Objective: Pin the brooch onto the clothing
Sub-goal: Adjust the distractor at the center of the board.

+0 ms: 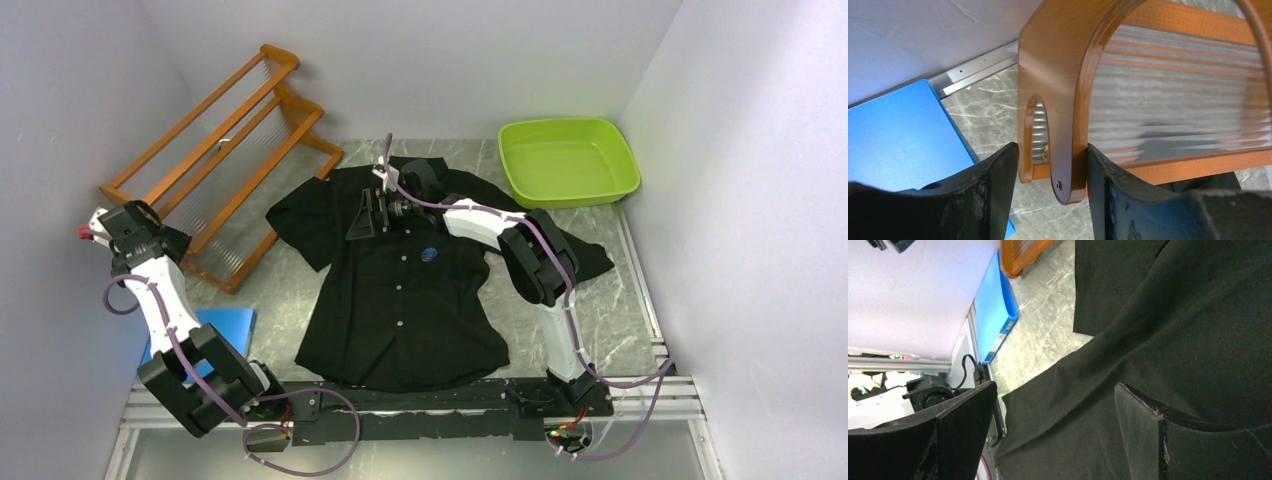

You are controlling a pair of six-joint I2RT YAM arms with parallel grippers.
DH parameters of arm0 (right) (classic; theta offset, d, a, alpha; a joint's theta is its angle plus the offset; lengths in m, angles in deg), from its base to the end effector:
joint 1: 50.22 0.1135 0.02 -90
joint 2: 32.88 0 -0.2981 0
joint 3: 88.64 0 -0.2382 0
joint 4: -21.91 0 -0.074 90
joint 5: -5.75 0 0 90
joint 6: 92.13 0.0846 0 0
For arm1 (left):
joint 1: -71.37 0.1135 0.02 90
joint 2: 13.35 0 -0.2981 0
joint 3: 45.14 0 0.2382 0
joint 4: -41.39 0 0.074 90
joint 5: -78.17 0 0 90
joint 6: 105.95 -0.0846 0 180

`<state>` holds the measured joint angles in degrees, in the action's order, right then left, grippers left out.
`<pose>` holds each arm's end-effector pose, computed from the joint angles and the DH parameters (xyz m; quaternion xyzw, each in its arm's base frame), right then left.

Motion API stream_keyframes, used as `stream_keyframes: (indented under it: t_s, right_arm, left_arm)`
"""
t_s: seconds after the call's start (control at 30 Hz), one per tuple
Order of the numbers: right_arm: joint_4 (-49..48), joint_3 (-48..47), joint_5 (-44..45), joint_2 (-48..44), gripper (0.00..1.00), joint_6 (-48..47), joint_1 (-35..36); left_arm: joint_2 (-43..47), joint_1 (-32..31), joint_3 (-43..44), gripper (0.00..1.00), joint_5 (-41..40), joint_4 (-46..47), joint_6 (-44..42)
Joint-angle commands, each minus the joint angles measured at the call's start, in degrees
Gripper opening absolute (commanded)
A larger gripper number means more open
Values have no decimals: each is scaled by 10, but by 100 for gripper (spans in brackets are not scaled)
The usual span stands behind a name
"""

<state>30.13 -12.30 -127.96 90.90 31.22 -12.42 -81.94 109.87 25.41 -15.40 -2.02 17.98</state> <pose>0.3817 0.3700 0.2152 -0.2216 0.7890 0.5367 0.2009 0.2065 0.1710 0.2943 -0.5486 0.7275 0.0448 0.4095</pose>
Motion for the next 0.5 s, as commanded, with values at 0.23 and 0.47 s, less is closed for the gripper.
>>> stream_keyframes:
  t_s: [0.23, 0.47]
  right_arm:
    - [-17, 8, -8, -39, 91, -11, -2]
    - [-20, 10, -8, -41, 91, -10, -4]
  left_arm:
    - [-42, -26, 31, 40, 115, 12, -70]
    - [16, -61, 2, 24, 135, -20, -90]
